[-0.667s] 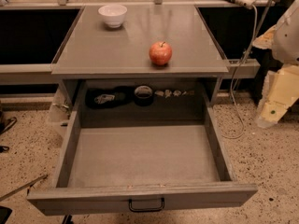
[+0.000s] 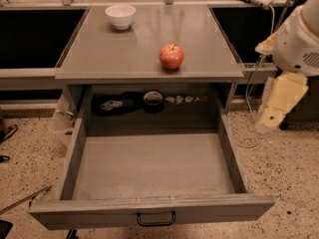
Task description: Place apple into top drawer
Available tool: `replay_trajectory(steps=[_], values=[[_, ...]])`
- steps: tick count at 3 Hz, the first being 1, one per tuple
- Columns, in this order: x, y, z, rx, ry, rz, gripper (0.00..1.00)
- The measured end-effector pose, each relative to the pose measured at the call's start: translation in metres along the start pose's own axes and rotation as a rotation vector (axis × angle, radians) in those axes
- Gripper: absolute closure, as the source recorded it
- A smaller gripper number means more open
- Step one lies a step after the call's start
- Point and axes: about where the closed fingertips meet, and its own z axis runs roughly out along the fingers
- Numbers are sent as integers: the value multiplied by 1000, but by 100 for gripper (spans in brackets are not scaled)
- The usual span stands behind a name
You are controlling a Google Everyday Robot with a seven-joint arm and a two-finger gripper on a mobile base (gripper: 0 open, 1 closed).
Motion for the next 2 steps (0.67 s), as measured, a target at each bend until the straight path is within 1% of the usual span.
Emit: replay_trajectory(steps=[1, 2], values=[[-27, -30, 41, 22, -92, -27, 0], [-60, -77, 72, 88, -191, -20, 0]])
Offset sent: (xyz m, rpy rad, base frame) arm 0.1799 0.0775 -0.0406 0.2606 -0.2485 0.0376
